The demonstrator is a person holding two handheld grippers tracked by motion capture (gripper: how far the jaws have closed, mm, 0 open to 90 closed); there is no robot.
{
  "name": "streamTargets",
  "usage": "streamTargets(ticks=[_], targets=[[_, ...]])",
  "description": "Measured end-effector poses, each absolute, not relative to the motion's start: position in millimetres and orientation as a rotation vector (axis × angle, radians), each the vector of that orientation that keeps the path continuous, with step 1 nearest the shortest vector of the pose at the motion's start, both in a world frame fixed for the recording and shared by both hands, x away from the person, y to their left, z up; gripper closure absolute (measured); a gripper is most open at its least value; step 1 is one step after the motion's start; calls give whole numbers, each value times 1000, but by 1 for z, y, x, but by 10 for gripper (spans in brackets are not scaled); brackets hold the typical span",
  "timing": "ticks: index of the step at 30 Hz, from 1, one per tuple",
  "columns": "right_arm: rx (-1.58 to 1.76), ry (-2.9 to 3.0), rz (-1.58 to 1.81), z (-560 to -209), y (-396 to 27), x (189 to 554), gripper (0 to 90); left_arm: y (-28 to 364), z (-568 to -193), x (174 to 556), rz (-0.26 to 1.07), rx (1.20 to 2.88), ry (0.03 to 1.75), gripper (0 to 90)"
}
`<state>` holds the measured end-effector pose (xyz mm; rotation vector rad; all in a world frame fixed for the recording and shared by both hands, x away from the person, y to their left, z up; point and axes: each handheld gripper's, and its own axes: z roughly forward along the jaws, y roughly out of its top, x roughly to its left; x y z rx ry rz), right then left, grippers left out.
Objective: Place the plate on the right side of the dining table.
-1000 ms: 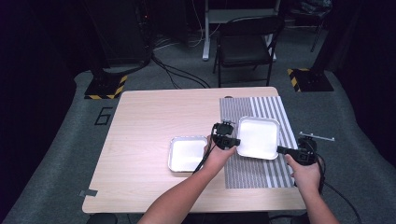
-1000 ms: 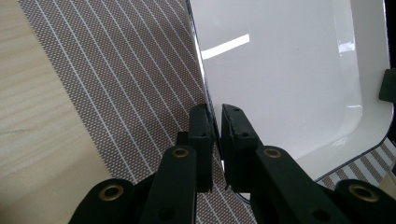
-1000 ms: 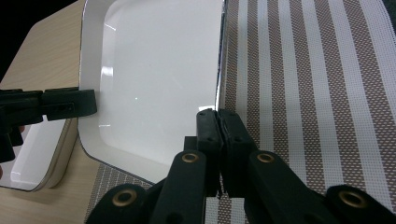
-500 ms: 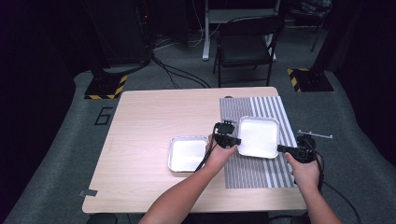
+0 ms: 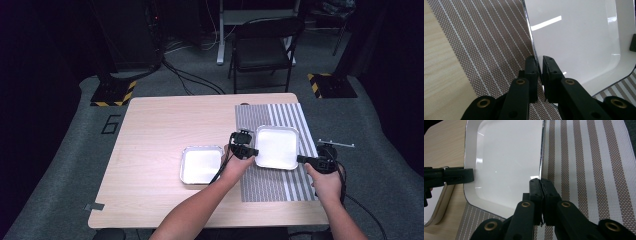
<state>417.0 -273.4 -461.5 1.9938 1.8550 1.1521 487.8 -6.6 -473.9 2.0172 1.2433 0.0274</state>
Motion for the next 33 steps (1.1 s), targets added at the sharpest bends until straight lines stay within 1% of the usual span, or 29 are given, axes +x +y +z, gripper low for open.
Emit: streamTargets(ticks=[14,33], targets=[[2026,1848,1111,-475,-274,425,886,-11,-484,493,23,2028,1250,824],[2076,1824,1059,-482,-281,438,889,-17,-490,493,-1,2048,1233,785]])
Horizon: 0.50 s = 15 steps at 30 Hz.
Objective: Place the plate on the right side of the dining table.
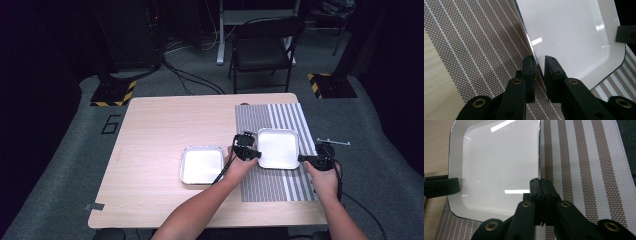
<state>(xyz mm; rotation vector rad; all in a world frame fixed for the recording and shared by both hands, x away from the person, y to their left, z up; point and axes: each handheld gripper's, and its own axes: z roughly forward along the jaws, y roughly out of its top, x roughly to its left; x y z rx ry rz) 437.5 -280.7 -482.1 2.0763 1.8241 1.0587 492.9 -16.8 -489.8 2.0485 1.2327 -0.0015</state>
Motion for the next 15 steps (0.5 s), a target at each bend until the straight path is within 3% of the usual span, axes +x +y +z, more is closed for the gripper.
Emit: streamTargets(ticks=[15], targets=[[2082,1816,1036,-485,-285,442,889,-21,-494,494,-19,2055,1228,768]])
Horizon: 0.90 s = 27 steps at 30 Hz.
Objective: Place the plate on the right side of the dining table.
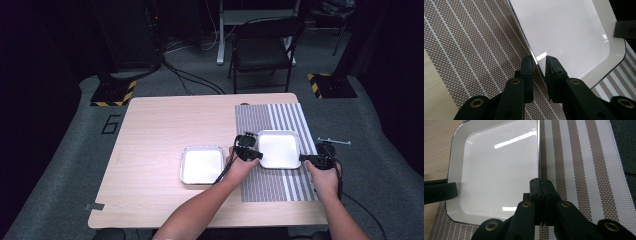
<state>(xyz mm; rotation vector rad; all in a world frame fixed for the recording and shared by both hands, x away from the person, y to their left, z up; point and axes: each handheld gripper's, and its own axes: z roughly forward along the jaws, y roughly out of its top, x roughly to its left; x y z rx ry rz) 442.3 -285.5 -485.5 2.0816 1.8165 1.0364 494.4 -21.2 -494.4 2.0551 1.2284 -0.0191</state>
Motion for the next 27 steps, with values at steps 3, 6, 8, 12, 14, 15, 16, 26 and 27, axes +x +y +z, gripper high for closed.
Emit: streamTargets(ticks=[3,6,8,12,14,15,16,26,27], targets=[[2088,1810,1027,-487,-286,444,889,-22,-495,495,-24,2058,1229,766],[2086,1810,1023,-488,-287,445,889,-23,-496,497,-31,2057,1231,765],[2086,1806,1021,-488,-286,446,889,-22,-497,498,-32,2063,1229,765],[2069,1814,992,-490,-284,449,889,-22,-499,500,-31,2071,1231,765],[2070,1818,986,-490,-283,450,889,-22,-500,500,-33,2072,1241,765],[2066,1817,987,-490,-283,450,889,-22,-500,501,-33,2066,1247,765],[2074,1814,988,-490,-282,451,889,-22,-500,501,-35,2067,1246,765],[2067,1816,971,-495,-284,452,889,-23,-503,501,-44,2068,1242,756],[2070,1813,974,-495,-284,452,889,-23,-503,501,-45,2074,1237,757]])
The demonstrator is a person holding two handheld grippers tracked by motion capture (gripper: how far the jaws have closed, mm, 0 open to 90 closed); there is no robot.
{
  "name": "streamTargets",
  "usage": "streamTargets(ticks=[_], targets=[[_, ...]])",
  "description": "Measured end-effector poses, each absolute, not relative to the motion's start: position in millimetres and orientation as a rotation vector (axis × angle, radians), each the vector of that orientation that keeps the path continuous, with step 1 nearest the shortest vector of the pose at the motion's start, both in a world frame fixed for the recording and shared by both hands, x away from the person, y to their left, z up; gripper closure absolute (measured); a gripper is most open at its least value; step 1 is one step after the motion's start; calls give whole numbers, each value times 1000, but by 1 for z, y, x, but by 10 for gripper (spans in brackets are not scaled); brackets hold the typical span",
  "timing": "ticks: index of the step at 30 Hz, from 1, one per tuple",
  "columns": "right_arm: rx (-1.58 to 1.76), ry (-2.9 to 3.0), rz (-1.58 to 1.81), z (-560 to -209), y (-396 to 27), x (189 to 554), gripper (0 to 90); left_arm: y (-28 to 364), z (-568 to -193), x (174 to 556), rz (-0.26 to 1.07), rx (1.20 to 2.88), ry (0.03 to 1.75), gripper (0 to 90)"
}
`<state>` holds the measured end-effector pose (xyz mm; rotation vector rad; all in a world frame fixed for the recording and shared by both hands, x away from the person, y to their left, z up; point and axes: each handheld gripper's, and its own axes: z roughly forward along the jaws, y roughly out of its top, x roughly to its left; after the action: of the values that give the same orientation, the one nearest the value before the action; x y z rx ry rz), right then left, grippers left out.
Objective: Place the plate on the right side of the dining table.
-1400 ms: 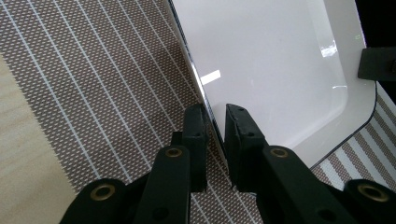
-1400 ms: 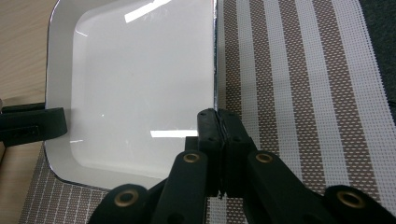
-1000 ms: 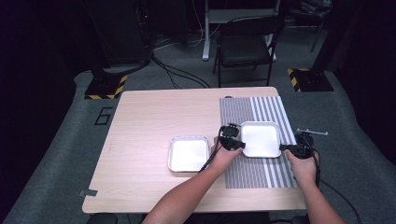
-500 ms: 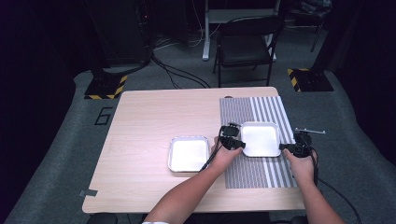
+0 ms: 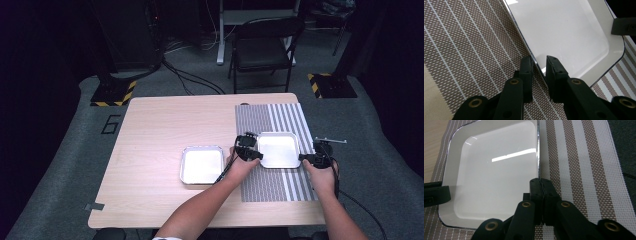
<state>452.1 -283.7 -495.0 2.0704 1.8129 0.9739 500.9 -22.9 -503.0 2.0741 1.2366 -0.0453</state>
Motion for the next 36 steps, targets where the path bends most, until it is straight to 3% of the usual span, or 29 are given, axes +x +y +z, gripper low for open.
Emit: streamTargets(ticks=[36], targets=[[2034,1812,950,-497,-281,452,858,-22,-503,501,-55,2067,1228,707]])
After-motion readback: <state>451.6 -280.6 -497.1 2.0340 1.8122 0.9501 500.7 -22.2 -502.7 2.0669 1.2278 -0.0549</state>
